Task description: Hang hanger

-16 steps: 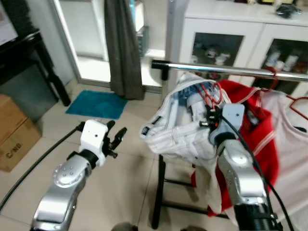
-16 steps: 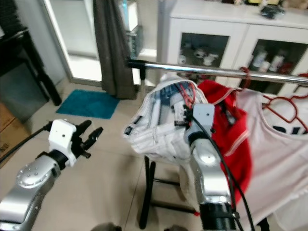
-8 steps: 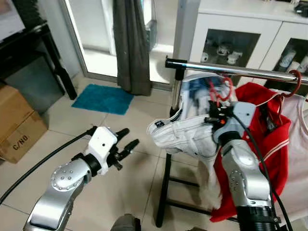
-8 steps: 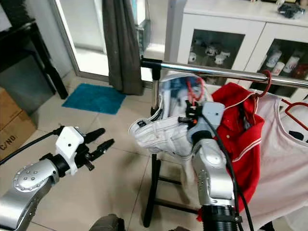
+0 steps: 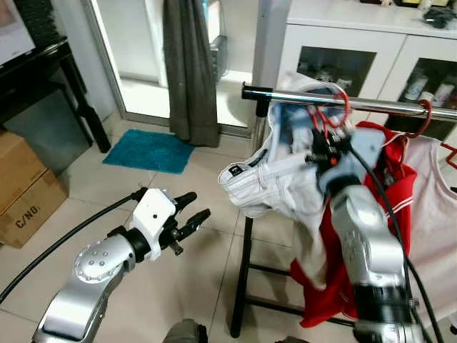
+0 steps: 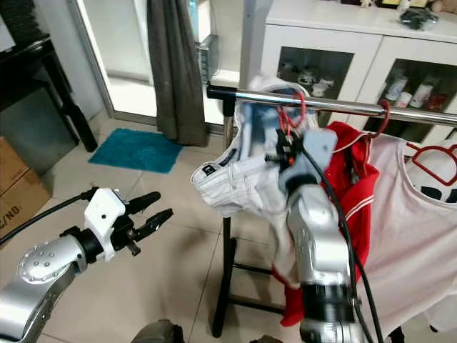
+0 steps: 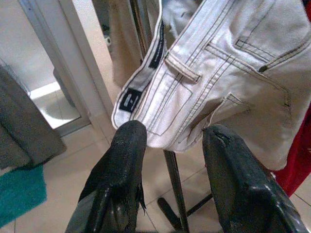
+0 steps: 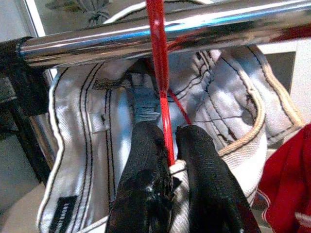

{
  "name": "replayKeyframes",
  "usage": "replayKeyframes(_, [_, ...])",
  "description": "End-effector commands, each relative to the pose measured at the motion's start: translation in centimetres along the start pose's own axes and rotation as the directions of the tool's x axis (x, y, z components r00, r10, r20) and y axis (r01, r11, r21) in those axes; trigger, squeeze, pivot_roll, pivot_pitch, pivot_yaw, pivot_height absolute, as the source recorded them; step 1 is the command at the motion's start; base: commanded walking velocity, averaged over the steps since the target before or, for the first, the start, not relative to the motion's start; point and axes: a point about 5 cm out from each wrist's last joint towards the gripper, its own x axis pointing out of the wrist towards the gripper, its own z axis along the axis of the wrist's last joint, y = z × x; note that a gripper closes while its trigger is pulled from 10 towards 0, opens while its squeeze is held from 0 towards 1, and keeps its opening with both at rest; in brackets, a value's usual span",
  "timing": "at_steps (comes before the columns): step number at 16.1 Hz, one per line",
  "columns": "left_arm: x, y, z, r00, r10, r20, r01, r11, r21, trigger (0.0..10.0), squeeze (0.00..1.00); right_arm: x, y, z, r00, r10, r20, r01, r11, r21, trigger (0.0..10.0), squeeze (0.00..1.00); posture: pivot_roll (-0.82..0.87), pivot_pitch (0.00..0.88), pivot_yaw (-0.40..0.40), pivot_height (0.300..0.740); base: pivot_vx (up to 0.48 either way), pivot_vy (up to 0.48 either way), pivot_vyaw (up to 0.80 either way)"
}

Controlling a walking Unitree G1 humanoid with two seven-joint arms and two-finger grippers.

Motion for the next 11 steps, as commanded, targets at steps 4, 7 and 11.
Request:
replayKeyframes(4, [0.4, 0.3, 0.7, 0.999, -0.035, 0.004, 0.035, 0.999, 0.029, 10.0, 0.00, 2.6, 0.9, 0.5, 0.998, 0.005, -0.064, -0.009, 0.998, -0.056, 10.0, 0.00, 0.04, 0.000, 0.017, 0.705, 0.000, 0.000, 0.00])
replayKeyframes(7, [0.4, -0.1, 0.9, 0.999, -0.049, 0.015, 0.047, 0.991, 0.125, 10.0, 0.00, 3.3, 1.0, -0.7, 0.984, -0.017, -0.178, 0.002, 0.996, -0.084, 10.0, 0.00, 0.04, 0.000, 0.015, 0.705, 0.000, 0.000, 0.00])
replayKeyframes(11, [1.0, -1.2, 1.0, 0.994, -0.039, -0.106, 0.068, 0.955, 0.287, 10.0, 0.00, 3.3, 1.3, -1.5, 0.973, -0.009, -0.231, -0.011, 0.996, -0.084, 10.0, 0.00, 0.05, 0.000, 0.016, 0.705, 0.000, 0.000, 0.00])
